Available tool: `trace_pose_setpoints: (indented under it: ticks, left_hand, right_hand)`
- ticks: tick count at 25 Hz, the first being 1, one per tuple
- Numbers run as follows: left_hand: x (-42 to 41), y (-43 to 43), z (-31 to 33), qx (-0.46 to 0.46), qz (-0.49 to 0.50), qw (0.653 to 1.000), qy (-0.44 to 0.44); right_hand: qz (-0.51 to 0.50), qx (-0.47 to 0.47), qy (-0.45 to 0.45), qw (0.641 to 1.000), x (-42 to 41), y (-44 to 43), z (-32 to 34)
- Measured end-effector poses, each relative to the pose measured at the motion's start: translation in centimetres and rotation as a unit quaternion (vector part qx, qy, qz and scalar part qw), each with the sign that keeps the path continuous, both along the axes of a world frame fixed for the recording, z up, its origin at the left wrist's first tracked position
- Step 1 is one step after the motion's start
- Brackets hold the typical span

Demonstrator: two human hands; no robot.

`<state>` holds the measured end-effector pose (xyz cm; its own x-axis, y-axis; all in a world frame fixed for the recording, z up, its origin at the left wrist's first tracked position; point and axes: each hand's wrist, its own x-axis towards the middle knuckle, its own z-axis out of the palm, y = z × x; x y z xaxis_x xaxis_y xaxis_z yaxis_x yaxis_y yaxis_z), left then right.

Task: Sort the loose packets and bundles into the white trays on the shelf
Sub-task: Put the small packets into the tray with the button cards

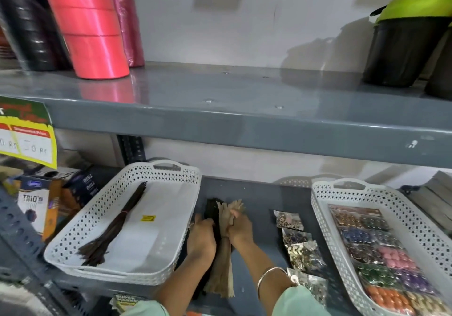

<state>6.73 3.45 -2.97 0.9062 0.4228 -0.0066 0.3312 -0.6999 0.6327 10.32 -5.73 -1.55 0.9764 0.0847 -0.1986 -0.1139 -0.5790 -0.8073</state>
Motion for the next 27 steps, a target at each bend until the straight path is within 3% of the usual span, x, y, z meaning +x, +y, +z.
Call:
trace_pose_setpoints:
  ticks: [3, 6, 9, 13, 15, 21, 27]
  left_hand:
    - [-0.6, -0.6, 0.8, 0.076, -0.026, 0.996, 0.023]
    - [-1.2, -1.9, 0.7, 0.120, -0.059, 0.989, -0.066]
    - [-1.3, -5.5, 0.9, 0.024, -0.102, 0.990, -0.090]
    - [1.0, -11.4, 1.8, -0.089, -0.170, 0.981, 0.033]
    - [1.7, -13.7, 2.2, -0.095, -0.203, 0.973, 0.062]
    - [2.4, -16.2, 1.3, 0.047, -0.260, 0.961, 0.086]
    - [2.8, -14.2, 3.6, -0.090, -0.256, 0.961, 0.046]
  right_hand:
    - [0.048, -0.087, -0.055, 0.994, -0.6, -0.7, 1.1]
    - [0.031, -0.121, -0.072, 0.990, -1.1, -4.6, 2.7]
    - [0.044, -0.259, -0.042, 0.964, -2.5, -10.8, 4.5]
    - [0.051, -0.418, 0.032, 0.907, -5.8, -15.0, 5.0]
    - [0.062, -0.453, 0.054, 0.888, -6.3, -15.6, 4.1]
    - [0.045, -0.374, 0.078, 0.923, -5.9, -16.5, 2.5]
    - [0.036, -0.150, 0.091, 0.984, -6.1, -17.6, 5.0]
